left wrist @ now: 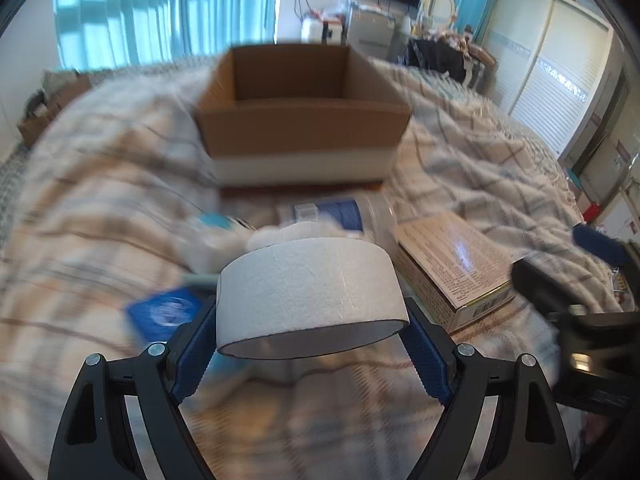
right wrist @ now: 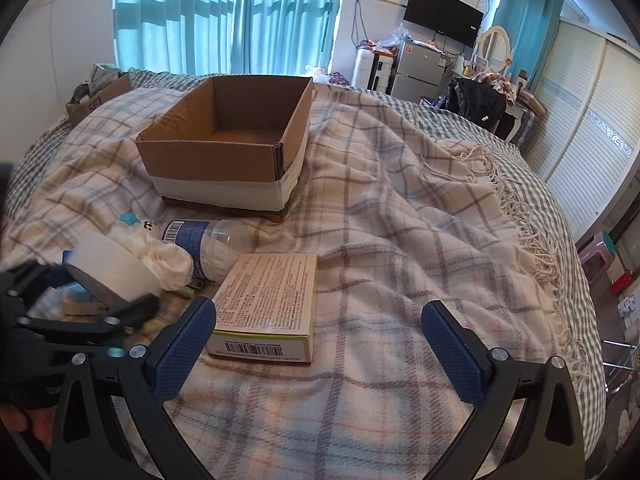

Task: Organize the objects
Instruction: 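Lower the left gripper onto the white tape roll and close it, then grasp the barcoded medicine box with the right gripper and lift it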

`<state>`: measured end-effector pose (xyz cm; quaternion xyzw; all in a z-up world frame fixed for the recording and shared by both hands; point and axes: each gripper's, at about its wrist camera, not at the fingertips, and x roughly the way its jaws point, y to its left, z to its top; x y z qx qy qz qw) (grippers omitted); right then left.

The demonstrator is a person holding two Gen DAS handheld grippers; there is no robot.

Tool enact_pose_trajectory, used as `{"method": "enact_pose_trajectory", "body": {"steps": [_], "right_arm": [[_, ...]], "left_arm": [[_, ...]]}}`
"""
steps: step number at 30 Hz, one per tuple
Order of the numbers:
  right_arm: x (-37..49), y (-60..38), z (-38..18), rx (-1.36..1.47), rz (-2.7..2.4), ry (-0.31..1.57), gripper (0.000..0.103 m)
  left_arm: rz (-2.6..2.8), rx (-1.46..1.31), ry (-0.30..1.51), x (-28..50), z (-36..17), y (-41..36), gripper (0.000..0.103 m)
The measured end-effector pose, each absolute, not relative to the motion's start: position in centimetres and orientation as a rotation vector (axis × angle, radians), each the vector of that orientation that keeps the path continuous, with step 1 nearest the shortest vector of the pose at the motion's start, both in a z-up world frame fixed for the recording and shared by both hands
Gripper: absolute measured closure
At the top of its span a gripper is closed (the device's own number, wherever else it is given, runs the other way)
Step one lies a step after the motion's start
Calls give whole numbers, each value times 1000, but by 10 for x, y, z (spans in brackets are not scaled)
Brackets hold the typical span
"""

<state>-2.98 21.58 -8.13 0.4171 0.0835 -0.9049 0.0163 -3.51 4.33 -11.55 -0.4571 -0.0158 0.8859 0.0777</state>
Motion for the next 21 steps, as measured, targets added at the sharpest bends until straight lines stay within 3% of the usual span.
{"method": "enact_pose_trajectory", "body": {"steps": [5, 21], "right_arm": [[-32, 207, -88, 1317, -2732, 211, 0], [-48, 182, -133, 1489, -2600, 314, 2]], "left_arm": [[2673, -1361, -8, -20, -101, 29, 16], [2695, -1348, -46, -21, -97, 18, 16]]}}
